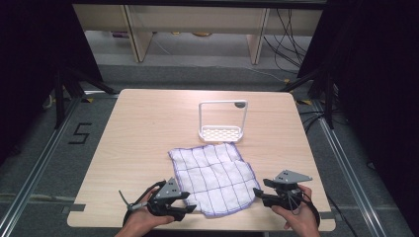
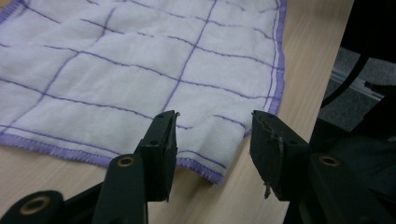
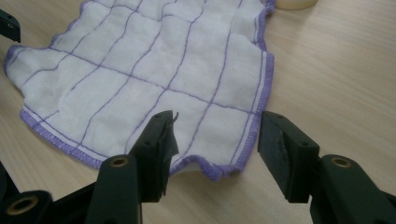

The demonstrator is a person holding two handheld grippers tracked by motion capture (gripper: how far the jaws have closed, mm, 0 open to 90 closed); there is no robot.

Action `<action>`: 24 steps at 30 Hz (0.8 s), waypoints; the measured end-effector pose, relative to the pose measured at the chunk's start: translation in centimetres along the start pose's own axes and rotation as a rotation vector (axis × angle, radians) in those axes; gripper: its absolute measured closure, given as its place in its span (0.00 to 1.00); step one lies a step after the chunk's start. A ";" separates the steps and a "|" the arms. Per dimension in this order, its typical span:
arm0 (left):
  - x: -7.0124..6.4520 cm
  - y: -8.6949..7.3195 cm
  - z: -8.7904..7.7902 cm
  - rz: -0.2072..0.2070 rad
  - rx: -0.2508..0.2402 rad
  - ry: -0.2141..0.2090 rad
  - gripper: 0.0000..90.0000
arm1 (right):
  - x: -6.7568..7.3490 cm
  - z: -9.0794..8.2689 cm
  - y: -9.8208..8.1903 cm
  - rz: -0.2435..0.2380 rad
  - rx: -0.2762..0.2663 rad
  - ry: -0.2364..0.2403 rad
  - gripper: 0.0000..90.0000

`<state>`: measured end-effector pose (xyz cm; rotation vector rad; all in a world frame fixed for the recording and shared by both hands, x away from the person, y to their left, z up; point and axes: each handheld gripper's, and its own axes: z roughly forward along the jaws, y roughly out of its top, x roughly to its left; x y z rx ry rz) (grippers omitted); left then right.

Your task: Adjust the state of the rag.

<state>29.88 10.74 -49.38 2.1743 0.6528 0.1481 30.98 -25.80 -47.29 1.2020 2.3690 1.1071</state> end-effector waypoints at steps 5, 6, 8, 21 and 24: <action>0.4 -0.8 1.1 0.095 0.078 0.025 0.79 | 0.1 1.4 -0.7 -0.042 0.098 0.036 0.74; 0.4 -0.8 1.1 0.095 0.078 0.025 0.82 | 0.1 1.4 -0.8 -0.058 0.112 0.042 0.80; 0.5 -0.5 0.4 0.107 0.061 0.018 0.91 | 0.3 1.1 -0.7 -0.105 0.144 0.055 0.92; 3.1 -2.6 -3.7 0.050 0.050 0.018 0.85 | 5.5 0.1 -0.4 -0.253 0.158 0.268 0.92; 3.6 -2.9 -3.8 0.030 0.066 0.041 0.77 | 5.6 0.3 -0.4 -0.217 0.159 0.262 0.75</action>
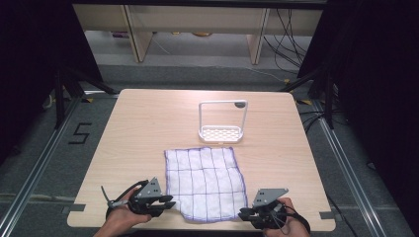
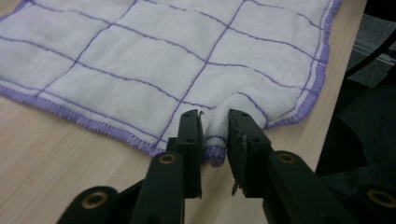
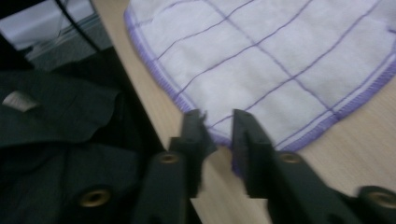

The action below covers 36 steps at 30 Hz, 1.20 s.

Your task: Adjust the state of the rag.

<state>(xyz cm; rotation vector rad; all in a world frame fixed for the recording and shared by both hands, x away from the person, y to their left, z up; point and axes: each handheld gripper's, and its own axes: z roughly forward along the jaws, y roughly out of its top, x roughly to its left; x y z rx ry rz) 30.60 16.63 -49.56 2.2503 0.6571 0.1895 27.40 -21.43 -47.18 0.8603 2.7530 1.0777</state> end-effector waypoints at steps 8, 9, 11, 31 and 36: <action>3.6 1.9 -1.7 -0.142 -0.085 0.075 0.49 | -3.5 -0.9 1.8 0.095 -0.232 -0.103 0.44; 4.7 2.4 -1.7 -0.164 -0.105 0.113 0.47 | -4.2 -0.9 2.0 0.140 -0.256 -0.108 0.43; 6.8 3.1 -1.3 -0.200 -0.097 0.150 0.44 | -6.0 -0.4 2.9 0.187 -0.238 -0.152 0.44; 13.8 5.3 5.2 -0.281 0.020 0.214 0.46 | -14.8 7.4 10.6 0.145 -0.082 -0.308 0.52; 13.9 5.4 5.6 -0.226 0.072 0.208 0.56 | -15.2 9.4 10.6 0.119 -0.046 -0.301 0.55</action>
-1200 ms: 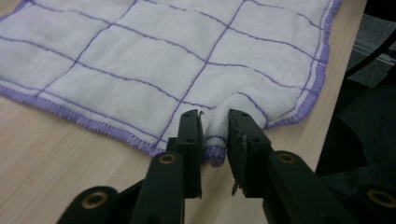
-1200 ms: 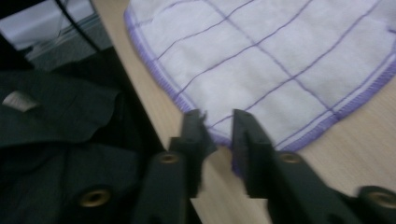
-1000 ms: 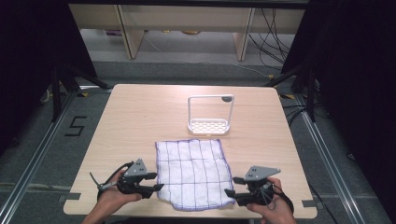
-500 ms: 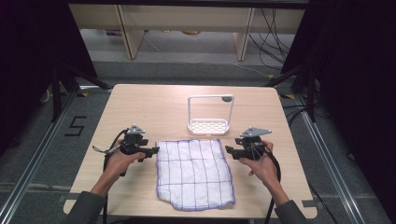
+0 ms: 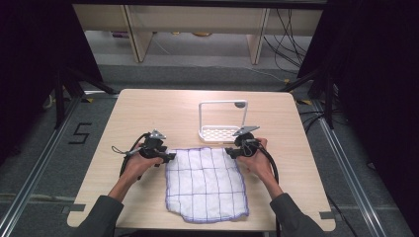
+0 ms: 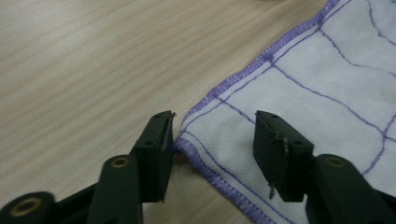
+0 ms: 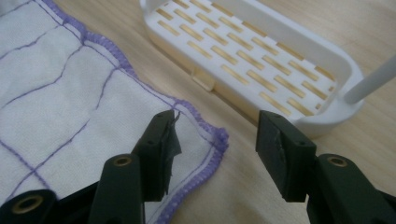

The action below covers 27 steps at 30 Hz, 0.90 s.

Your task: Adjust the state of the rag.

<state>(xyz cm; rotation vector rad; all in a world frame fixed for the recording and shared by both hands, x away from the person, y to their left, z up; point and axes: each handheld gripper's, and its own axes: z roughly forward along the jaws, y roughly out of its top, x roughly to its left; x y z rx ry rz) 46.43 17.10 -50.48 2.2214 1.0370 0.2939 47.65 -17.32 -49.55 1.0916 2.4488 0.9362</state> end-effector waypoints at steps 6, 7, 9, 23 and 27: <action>-0.5 0.1 0.1 0.066 -0.010 0.002 0.84 | 0.6 0.8 -0.4 0.062 0.030 0.049 0.84; -0.6 0.1 0.2 0.062 -0.024 -0.001 0.88 | 0.6 0.8 -0.4 0.051 0.025 0.058 0.88; -0.6 0.1 0.2 0.068 -0.025 -0.003 0.94 | 0.6 0.5 -0.4 0.052 0.029 0.065 0.94; -1.4 2.3 -2.5 0.107 -0.208 0.000 0.96 | -0.9 -5.4 1.1 -0.022 -0.154 0.070 0.97; -1.6 3.4 -3.7 0.135 -0.241 0.017 0.96 | -1.0 -7.1 1.3 -0.030 -0.209 0.065 0.97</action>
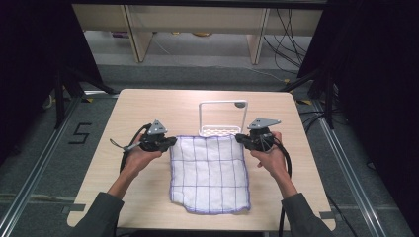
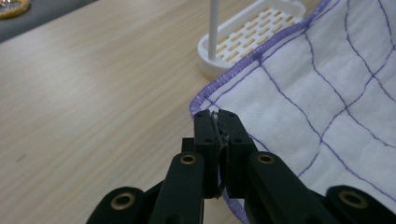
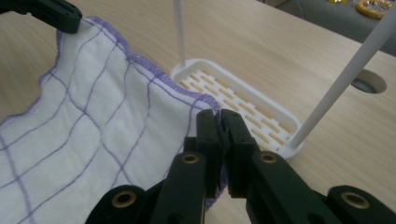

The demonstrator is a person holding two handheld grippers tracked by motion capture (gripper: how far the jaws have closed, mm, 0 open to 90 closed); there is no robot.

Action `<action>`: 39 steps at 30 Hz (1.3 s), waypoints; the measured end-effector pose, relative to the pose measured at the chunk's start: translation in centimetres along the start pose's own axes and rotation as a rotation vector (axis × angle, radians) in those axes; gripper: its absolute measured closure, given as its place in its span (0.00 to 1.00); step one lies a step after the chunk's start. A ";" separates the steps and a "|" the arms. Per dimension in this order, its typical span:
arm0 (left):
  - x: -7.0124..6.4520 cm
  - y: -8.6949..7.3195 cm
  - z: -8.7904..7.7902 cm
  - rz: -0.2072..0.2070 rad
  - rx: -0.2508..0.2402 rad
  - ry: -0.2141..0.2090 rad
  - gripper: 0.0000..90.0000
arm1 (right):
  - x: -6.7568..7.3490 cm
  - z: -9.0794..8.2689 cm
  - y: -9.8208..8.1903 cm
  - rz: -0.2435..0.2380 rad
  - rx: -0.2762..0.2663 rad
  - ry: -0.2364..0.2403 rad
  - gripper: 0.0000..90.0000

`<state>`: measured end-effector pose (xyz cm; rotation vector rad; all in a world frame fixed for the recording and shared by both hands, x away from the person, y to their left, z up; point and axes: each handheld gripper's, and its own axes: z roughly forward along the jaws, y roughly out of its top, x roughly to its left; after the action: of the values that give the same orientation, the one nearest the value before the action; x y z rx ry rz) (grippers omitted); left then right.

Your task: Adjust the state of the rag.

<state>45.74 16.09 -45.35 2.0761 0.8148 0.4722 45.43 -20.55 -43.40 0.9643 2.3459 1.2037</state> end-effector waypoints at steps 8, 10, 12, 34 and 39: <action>-2.4 0.0 -3.2 0.086 -0.053 -0.021 0.96 | 2.0 -3.5 -0.6 -0.067 -0.041 0.032 0.97; -3.3 -0.7 -4.2 0.091 -0.070 -0.035 0.96 | 2.9 -4.5 -1.5 -0.085 -0.036 0.045 0.97; -4.5 -1.9 -5.4 0.134 -0.062 -0.051 0.96 | 4.3 -5.8 -2.9 -0.083 -0.029 0.074 0.97; -10.6 -9.2 -6.2 0.168 0.036 -0.208 0.85 | 8.1 -7.4 -10.2 -0.101 0.090 0.174 0.87; -10.4 -8.6 -7.5 0.111 -0.027 -0.252 0.58 | 7.7 -8.1 -10.3 -0.034 0.056 0.139 0.72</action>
<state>30.65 16.92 -48.43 2.1101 0.5445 0.2715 31.08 -24.16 -46.88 0.8808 2.5060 1.2345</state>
